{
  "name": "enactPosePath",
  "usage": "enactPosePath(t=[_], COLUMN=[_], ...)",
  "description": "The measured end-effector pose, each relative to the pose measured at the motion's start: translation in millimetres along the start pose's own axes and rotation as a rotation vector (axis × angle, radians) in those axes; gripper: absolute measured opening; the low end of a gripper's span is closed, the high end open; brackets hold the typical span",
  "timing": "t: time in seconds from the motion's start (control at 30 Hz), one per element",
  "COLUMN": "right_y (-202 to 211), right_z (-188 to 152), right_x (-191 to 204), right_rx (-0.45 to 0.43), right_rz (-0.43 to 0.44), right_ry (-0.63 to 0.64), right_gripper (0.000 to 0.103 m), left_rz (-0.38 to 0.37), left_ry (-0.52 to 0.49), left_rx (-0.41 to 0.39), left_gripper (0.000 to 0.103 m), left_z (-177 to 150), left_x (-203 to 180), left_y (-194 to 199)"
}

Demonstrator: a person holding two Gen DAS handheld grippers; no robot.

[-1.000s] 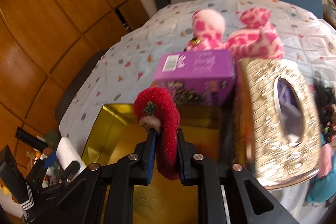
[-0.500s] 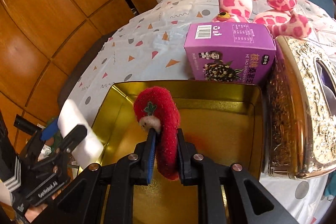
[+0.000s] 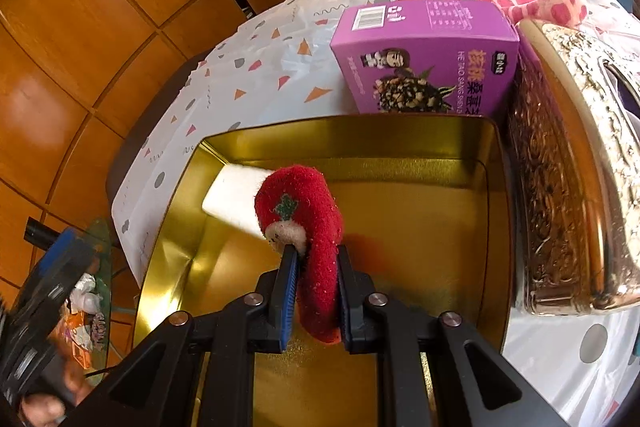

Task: Organize soft objects
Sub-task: 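Release the sponge into the tray with the left gripper while the right gripper drops the red sock there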

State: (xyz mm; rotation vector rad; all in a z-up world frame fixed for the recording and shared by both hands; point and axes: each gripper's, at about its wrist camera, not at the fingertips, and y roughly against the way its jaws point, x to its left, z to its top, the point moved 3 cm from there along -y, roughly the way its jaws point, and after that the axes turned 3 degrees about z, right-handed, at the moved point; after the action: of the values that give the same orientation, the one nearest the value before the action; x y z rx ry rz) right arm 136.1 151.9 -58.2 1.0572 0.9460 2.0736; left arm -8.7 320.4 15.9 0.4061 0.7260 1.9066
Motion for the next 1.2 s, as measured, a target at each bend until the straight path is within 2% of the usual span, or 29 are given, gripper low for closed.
enactPosePath(t=[0.2,0.33,0.43,0.77,0.93,1.2], right_y=[-8.5,-17.0,-26.4,-47.6,-48.3,-30.8], right_z=[6.3,13.3,19.1,28.0,29.6,30.3], right_x=[6.2,12.2,17.7,27.4,26.9,25.0], right_rx=[0.005,0.012,0.027,0.052,0.048,0.008], right_rz=[-0.023,-0.042,-0.060,-0.104,-0.122,-0.127], right_ry=[0.017,0.024,0.031,0.044,0.044,0.047], right_gripper=[0.016,0.016,0.016,0.019,0.033,0.041], left_rz=[0.063,0.119,0.145,0.150,0.150,0.142], left_ry=[0.085,0.111,0.136,0.179,0.180,0.163], left_rx=[-0.029,-0.040,-0.043,0.004,0.033,0.045], left_gripper=[0.097,0.100,0.100,0.100,0.100,0.100], left_z=[-19.3,-28.5,-33.8,-42.8,-47.2,-53.0], left_x=[40.5,61.3,73.3,84.2,79.0,72.1], left_y=[46.5,63.0,67.6,57.2,51.7,47.9])
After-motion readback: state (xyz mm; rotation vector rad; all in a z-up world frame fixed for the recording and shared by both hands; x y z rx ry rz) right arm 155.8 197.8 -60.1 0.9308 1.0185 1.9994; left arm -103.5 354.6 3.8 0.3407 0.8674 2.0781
